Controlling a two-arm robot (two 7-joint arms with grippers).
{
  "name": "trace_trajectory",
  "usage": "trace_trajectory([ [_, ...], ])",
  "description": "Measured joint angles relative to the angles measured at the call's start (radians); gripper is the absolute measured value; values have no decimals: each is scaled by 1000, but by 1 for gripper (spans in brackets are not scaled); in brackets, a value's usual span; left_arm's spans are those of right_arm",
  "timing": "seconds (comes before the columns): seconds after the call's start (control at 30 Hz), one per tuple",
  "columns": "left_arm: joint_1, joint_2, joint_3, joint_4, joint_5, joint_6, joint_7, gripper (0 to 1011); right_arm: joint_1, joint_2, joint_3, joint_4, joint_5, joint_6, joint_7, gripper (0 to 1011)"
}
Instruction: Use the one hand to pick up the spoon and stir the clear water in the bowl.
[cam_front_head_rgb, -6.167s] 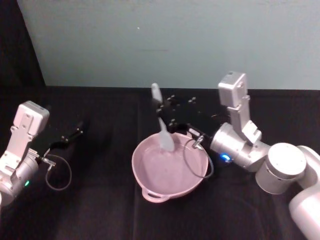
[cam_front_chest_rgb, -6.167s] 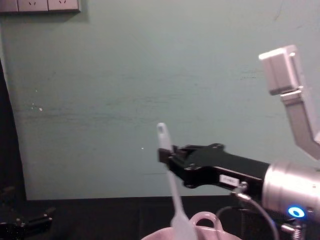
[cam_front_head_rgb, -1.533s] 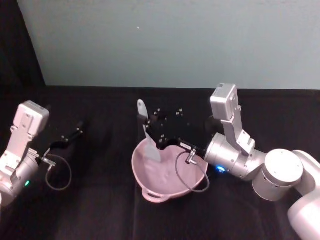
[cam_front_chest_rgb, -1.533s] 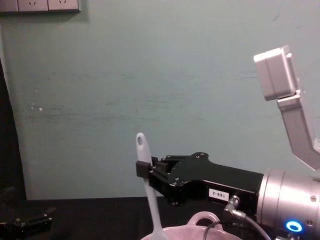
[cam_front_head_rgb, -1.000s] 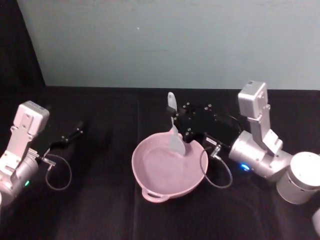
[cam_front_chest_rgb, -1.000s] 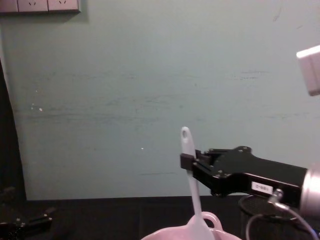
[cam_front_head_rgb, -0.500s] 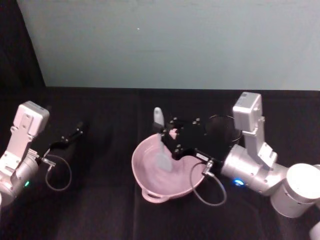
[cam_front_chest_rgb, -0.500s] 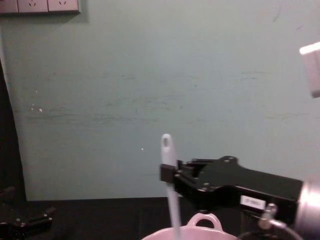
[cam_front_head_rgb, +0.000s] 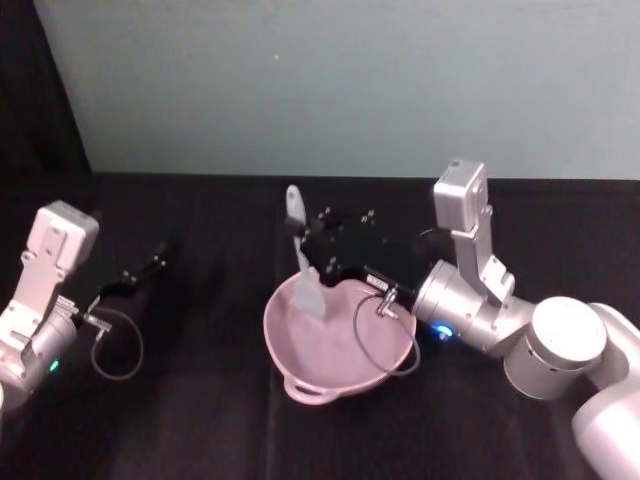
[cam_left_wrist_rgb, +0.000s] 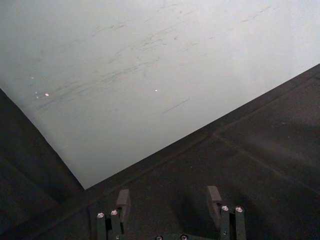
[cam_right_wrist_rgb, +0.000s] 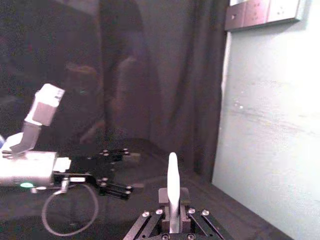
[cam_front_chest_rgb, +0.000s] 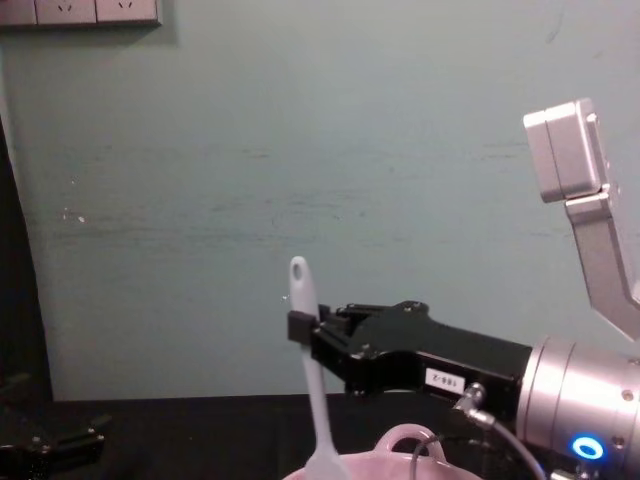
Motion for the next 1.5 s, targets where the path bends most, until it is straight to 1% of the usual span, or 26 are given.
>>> trace_trajectory([
  [0.13,0,0,0,0,0,0,0,1005,9,1,11,17,-2,-9,-8,118],
  [0.27,0,0,0,0,0,0,0,1005,2,19,35,7,-10,-12,-30,118],
  [0.4,0,0,0,0,0,0,0,1005,-22,45,53,-26,-24,-8,-54,118],
  [0.5,0,0,0,0,0,0,0,1005,-57,70,65,-67,-37,3,-69,118],
  [0.53,0,0,0,0,0,0,0,1005,-57,70,65,-67,-37,3,-69,118],
  [0.63,0,0,0,0,0,0,0,1005,-96,90,70,-115,-40,9,-69,118],
  [0.8,0,0,0,0,0,0,0,1005,-131,94,63,-162,-34,11,-57,118],
  [0.83,0,0,0,0,0,0,0,1005,-137,89,57,-167,-24,12,-47,118],
  [0.93,0,0,0,0,0,0,0,1005,-138,78,47,-167,-15,11,-35,118],
  [1.03,0,0,0,0,0,0,0,1005,-128,57,32,-147,-7,5,-21,118],
  [1.13,0,0,0,0,0,0,0,1005,-96,25,12,-103,-3,-11,-5,118],
  [1.17,0,0,0,0,0,0,0,1005,-96,25,12,-103,-3,-11,-5,118],
  [1.2,0,0,0,0,0,0,0,1005,-82,12,6,-82,-4,-22,-2,118],
  [1.23,0,0,0,0,0,0,0,1005,-75,6,5,-72,-4,-26,-1,118],
  [1.33,0,0,0,0,0,0,0,1005,-37,-22,0,-13,-16,-51,-4,118],
  [1.37,0,0,0,0,0,0,0,1005,-37,-22,0,-13,-16,-51,-4,118],
  [1.4,0,0,0,0,0,0,0,1005,-22,-30,0,10,-25,-59,-10,118],
  [1.5,0,0,0,0,0,0,0,1005,-3,-40,7,46,-45,-72,-33,118],
])
